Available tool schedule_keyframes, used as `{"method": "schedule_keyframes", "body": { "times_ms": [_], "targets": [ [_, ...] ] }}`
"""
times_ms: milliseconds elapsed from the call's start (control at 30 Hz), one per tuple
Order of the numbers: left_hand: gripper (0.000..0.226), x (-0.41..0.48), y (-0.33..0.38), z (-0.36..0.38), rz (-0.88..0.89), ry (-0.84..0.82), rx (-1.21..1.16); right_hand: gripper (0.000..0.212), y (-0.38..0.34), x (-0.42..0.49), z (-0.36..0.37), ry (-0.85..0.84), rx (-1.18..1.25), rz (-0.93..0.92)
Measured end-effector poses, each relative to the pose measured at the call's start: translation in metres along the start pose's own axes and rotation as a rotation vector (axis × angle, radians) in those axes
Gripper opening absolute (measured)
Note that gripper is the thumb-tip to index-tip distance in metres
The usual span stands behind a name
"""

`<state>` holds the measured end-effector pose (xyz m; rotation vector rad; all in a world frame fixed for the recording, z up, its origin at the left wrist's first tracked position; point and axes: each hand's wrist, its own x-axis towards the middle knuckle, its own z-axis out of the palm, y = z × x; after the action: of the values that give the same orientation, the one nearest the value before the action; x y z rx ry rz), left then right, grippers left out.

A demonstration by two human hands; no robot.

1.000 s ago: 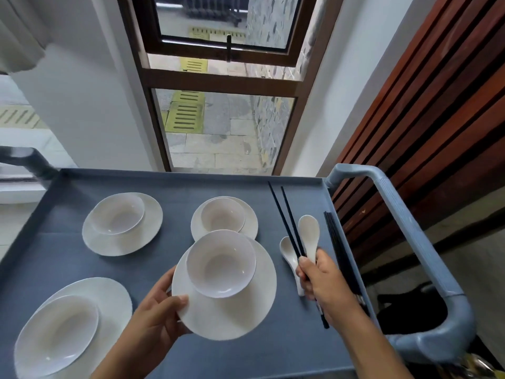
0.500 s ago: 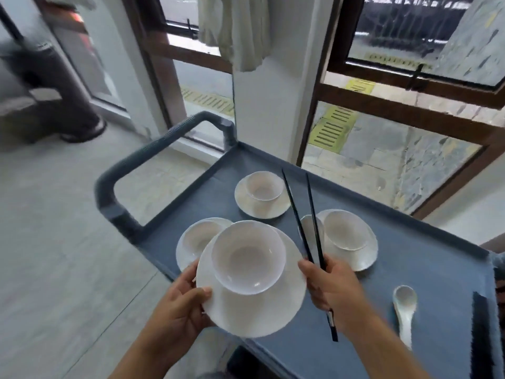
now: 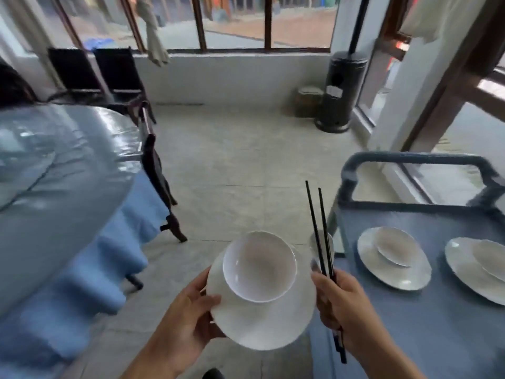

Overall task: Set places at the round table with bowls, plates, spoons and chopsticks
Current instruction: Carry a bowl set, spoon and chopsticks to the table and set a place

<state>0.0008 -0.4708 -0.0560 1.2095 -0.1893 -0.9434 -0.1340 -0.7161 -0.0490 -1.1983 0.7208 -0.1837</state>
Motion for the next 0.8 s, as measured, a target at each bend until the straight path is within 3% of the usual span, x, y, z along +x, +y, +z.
{"method": "schedule_keyframes", "body": {
  "times_ms": [233, 367, 467, 667, 800],
  "targets": [
    [0.075, -0.151, -0.009, -0.117, 0.238, 0.394, -0.142, 0.022, 0.034, -0.008, 0.182, -0.409, -0.170, 0.031],
    [0.064, -0.237, -0.016, -0.177, 0.300, 0.567, -0.210, 0.021, 0.066, -0.035, 0.285, -0.602, -0.255, 0.025],
    [0.068, -0.317, -0.016, -0.223, 0.368, 0.691, -0.240, 0.024, 0.101, -0.072, 0.373, -0.757, -0.302, 0.043],
    [0.070, -0.441, -0.028, -0.281, 0.450, 0.965, -0.292, 0.031, 0.153, -0.142, 0.510, -1.017, -0.399, 0.117],
    [0.057, -0.496, -0.044, -0.310, 0.510, 1.122, -0.366, 0.027, 0.182, -0.180, 0.581, -1.144, -0.480, 0.139]
  ]
}}
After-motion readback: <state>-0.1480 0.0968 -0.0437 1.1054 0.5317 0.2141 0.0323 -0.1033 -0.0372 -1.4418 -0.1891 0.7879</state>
